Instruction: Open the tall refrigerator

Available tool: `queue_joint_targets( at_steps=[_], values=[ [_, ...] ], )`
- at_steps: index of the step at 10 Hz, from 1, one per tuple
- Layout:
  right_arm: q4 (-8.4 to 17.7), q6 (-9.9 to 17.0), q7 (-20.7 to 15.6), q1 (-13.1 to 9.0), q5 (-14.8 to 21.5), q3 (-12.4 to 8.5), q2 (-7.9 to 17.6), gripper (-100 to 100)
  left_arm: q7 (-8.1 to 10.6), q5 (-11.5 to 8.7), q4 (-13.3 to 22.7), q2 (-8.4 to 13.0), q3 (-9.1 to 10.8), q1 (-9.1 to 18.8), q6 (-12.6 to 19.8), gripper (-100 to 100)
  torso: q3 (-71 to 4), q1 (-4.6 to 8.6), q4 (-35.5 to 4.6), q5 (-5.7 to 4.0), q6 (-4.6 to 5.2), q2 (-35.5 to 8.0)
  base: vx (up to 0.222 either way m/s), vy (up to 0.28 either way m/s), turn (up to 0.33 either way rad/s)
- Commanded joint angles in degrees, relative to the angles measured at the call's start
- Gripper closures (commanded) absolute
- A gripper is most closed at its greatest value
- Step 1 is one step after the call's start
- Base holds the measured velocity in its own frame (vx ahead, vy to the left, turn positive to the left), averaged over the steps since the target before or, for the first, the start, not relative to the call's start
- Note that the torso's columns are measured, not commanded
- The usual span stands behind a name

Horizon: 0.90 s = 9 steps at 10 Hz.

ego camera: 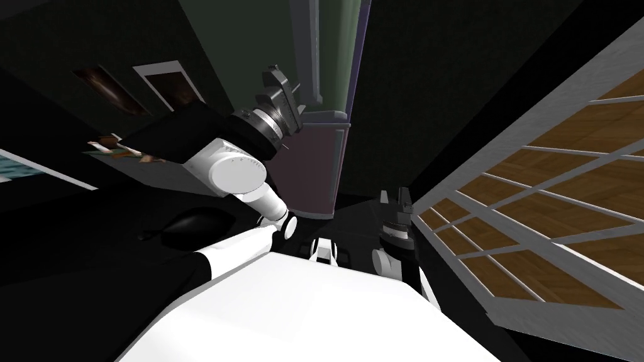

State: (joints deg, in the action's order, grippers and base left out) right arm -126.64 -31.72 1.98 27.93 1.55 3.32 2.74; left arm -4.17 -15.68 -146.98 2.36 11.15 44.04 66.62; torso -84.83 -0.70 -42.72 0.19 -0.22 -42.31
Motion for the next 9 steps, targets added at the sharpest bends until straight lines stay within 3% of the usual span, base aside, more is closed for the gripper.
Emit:
queue_joint_targets(
  at_steps=[1, 3, 6, 7, 9],
  values=[
    [0.0, 0.0, 0.0, 0.0, 0.0, 0.0, 0.0, 0, 0.28, -1.2, -0.6, -0.7, -0.18, 0.5, -0.9, 100, 0.0, -0.06, 0.0, 0.14, -0.15, 0.0, -0.114, 0.2, -0.054],
    [0.0, 0.0, 0.0, 0.0, 0.0, 0.0, 0.0, 0, 0.52, -2.3, -0.9, -1.0, -0.32, 0.7, -0.8, 100, 0.2, -0.23, -0.1, 0.19, -0.11, -0.3, -0.153, 0.213, -0.066],
    [0.0, 0.0, 0.0, 0.0, 0.0, 0.0, 0.0, 0, 1.25, -5.5, -1.9, -2.0, -0.72, 1.2, -0.4, 100, 0.0, -0.56, 0.0, 0.34, -0.17, 0.0, -0.153, 0.287, -0.089],
    [0.0, 0.0, 0.0, 0.0, 0.0, 0.0, 0.0, 0, 1.25, -5.5, -1.9, -2.0, -0.72, 1.2, -0.4, 100, 0.0, -0.47, 0.0, 0.35, -0.19, 0.0, -0.136, 0.204, -0.024],
    [0.0, 0.0, 0.0, 0.0, 0.0, 0.0, 0.0, 0, 1.74, -7.7, -2.6, -2.7, -0.98, 1.6, -0.1, 100, -0.3, -0.02, 0.2, 0.13, -0.06, 0.4, -0.144, 0.238, -0.063]
  ],
)
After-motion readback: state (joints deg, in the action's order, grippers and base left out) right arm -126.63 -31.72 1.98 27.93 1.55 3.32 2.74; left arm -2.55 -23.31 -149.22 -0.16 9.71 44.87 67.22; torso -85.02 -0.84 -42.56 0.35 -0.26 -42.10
